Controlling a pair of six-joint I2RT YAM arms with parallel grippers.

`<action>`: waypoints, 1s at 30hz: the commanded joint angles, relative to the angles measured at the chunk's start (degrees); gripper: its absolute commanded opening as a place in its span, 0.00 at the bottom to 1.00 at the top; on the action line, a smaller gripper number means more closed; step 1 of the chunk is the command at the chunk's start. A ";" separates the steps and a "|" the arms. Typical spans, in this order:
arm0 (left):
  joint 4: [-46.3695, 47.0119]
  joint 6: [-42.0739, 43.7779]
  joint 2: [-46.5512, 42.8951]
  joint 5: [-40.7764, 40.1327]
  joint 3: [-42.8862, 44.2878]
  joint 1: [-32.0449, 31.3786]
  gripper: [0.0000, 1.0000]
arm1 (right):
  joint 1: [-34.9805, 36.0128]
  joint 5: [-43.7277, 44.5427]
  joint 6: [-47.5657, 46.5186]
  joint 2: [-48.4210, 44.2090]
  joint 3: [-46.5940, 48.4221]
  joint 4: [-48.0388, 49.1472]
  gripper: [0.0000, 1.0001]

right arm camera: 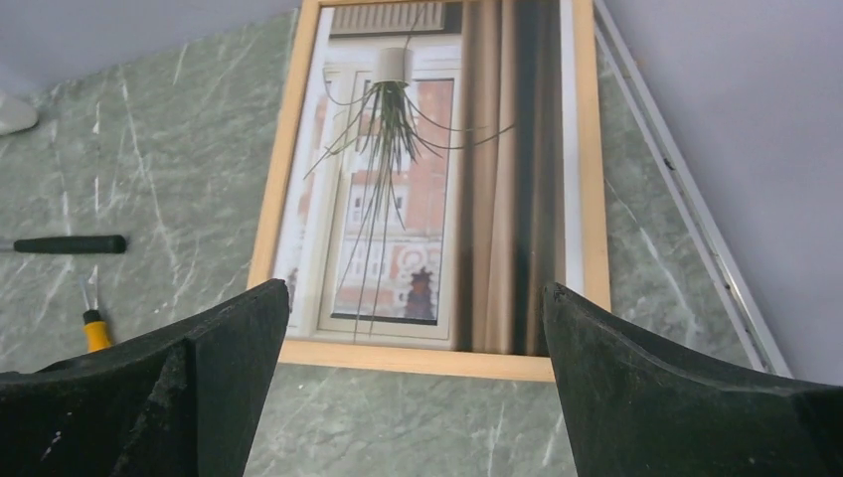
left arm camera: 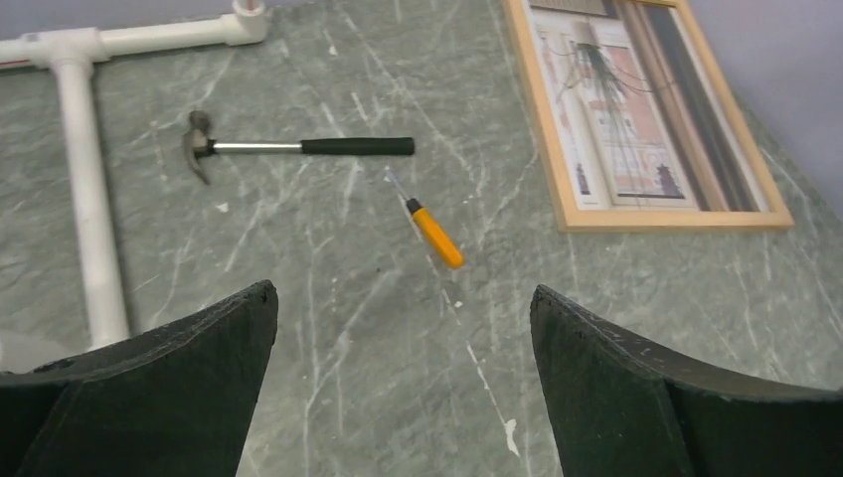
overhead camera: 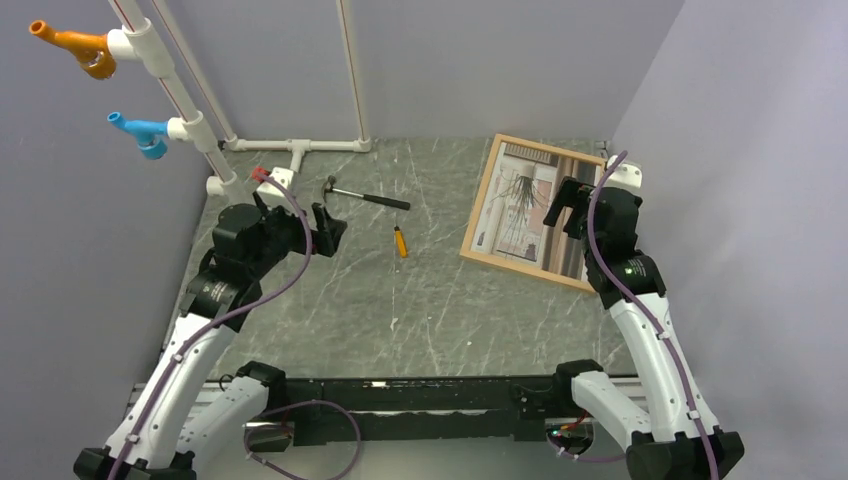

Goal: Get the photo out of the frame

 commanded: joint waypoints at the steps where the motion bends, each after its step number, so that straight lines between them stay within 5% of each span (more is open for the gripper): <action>1: 3.35 2.52 0.97 -0.30 1.90 -3.83 0.99 | -0.07 4.76 -1.39 -1.98 -1.03 2.62 1.00; 5: 5.06 0.76 5.41 -1.33 4.18 -4.75 0.99 | -0.13 5.51 0.90 1.68 0.83 1.41 1.00; 8: 4.28 -1.13 9.33 -4.20 7.21 -4.76 0.99 | -0.44 7.18 5.59 11.43 11.05 -10.46 1.00; 16: 10.31 -3.93 14.51 -4.34 9.06 -4.75 0.99 | -0.50 -2.26 5.97 10.21 3.46 -1.06 1.00; 21: 9.24 -1.30 16.59 -3.12 9.75 -4.66 0.99 | -0.23 -6.40 7.46 18.48 5.56 -1.67 1.00; 26: 9.41 1.90 16.83 5.33 7.23 -4.67 0.99 | 2.90 -3.74 10.16 27.69 9.49 -2.10 0.99; 30: 10.28 1.61 16.42 8.91 4.99 -4.75 0.99 | 7.41 0.85 14.26 35.58 14.14 -3.54 0.89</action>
